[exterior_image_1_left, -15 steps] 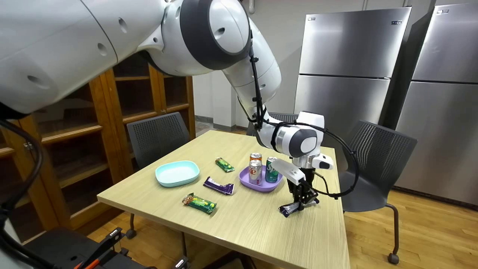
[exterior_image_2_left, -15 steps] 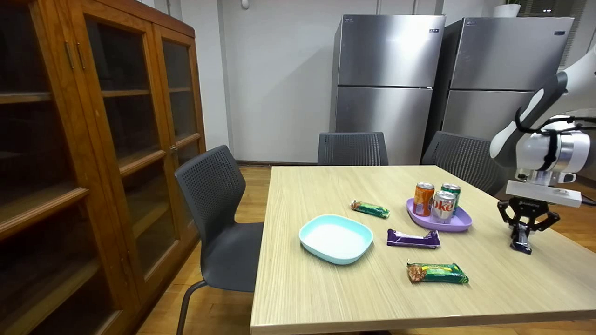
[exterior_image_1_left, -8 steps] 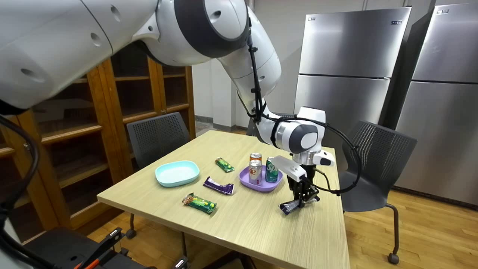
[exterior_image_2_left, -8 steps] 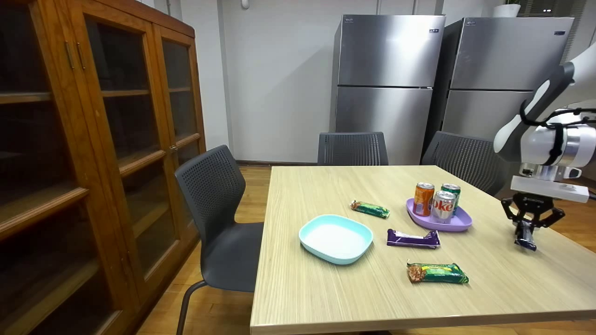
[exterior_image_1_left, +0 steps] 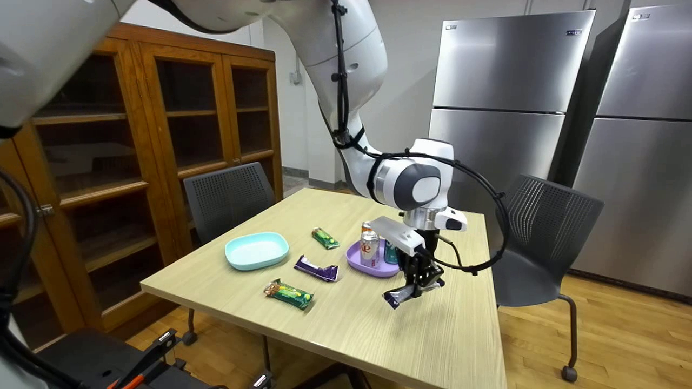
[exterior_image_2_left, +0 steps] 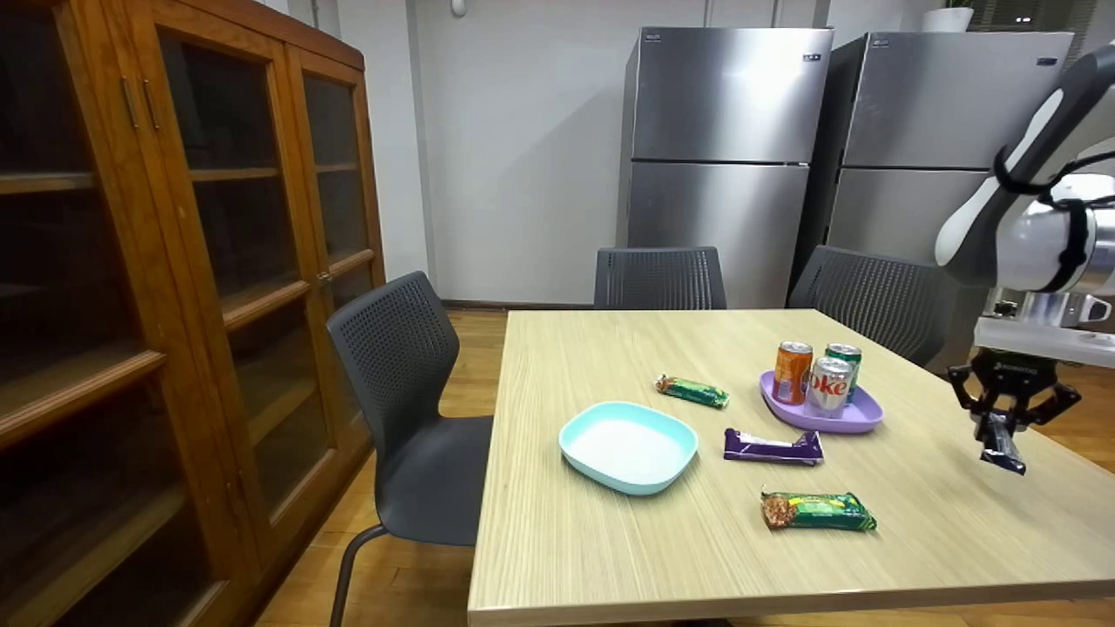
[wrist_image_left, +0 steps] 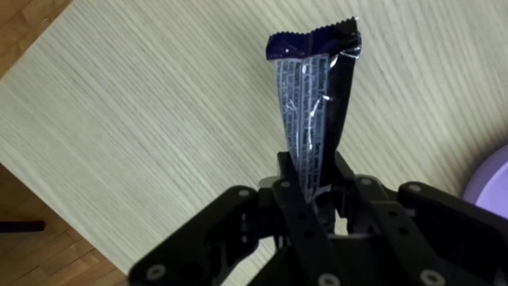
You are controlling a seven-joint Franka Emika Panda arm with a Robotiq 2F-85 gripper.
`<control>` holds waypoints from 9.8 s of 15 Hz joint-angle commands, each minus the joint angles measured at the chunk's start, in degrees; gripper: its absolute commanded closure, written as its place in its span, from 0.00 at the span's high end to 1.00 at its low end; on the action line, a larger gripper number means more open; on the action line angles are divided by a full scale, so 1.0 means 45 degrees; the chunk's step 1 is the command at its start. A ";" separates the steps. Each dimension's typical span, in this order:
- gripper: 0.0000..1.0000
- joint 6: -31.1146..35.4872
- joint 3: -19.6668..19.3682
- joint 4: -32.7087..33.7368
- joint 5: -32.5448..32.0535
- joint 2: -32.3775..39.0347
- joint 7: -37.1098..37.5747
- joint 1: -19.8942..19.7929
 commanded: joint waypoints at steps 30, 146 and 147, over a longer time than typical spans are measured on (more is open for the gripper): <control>0.06 0.1818 0.2199 -0.3672 -0.3582 -0.2129 0.1354 0.7428; 0.49 0.1543 0.2987 -0.0242 -0.6358 0.0861 -1.1702 0.3145; 0.40 0.1544 0.2986 -0.0239 -0.6347 0.0849 -1.1686 0.3149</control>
